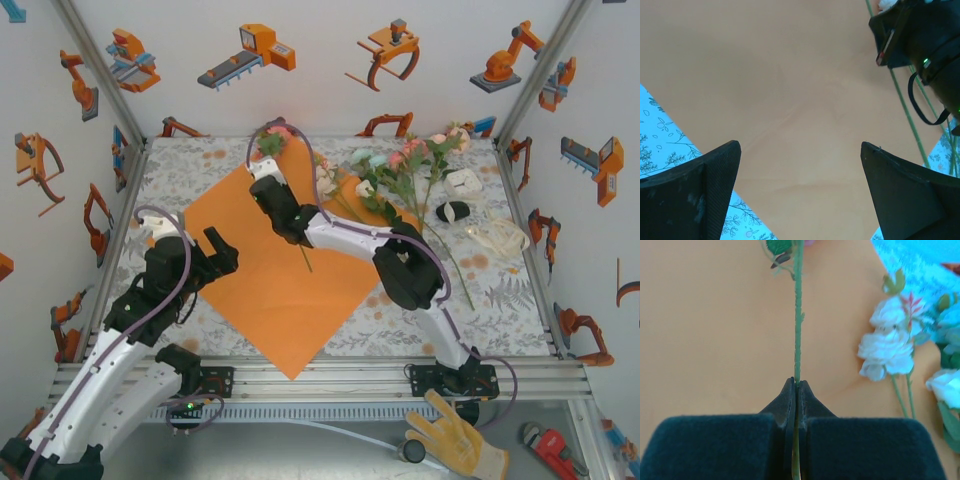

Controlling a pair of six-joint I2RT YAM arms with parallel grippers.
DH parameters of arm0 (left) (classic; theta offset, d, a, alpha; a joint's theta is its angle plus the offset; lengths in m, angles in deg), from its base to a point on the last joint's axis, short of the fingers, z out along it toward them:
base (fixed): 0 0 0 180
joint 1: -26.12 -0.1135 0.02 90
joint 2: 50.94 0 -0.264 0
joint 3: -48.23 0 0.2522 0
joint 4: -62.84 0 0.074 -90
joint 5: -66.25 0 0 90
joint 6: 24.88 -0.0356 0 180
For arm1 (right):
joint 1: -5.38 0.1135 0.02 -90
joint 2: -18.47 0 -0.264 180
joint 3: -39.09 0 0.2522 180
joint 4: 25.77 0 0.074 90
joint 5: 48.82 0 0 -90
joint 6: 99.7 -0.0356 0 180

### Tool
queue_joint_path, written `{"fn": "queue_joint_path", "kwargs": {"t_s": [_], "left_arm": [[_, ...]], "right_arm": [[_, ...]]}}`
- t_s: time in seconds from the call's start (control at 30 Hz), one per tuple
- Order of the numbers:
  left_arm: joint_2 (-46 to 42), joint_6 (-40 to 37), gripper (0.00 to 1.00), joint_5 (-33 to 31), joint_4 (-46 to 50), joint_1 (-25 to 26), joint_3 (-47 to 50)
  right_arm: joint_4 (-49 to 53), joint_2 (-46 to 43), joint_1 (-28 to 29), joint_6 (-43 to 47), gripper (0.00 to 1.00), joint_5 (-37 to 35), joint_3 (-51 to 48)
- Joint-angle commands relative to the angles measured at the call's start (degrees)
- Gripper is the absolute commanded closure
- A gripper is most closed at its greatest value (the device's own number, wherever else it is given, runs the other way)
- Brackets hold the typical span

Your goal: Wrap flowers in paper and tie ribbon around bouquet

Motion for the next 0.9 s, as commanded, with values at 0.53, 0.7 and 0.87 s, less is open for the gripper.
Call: {"fn": "queue_joint_path", "kwargs": {"t_s": [0.53, 0.7, 0.87], "left_arm": [[0.71, 0.07, 0.03, 0.71, -0.31, -0.44, 0.21], [0.05, 0.59, 0.03, 0.93, -0.57, -0.52, 1.4], [0.53, 0.82, 0.03, 1.4, -1.16, -0.51, 1.67]], "right_arm": [[8.15, 13.52, 2.03, -16.94, 1.0, -4.74, 12.31], [9.77, 12.26, 2.07, -18.06, 0.87, -3.42, 8.78], [11.77, 8.15, 2.01, -18.62, 0.63, -0.95, 6.87]]}}
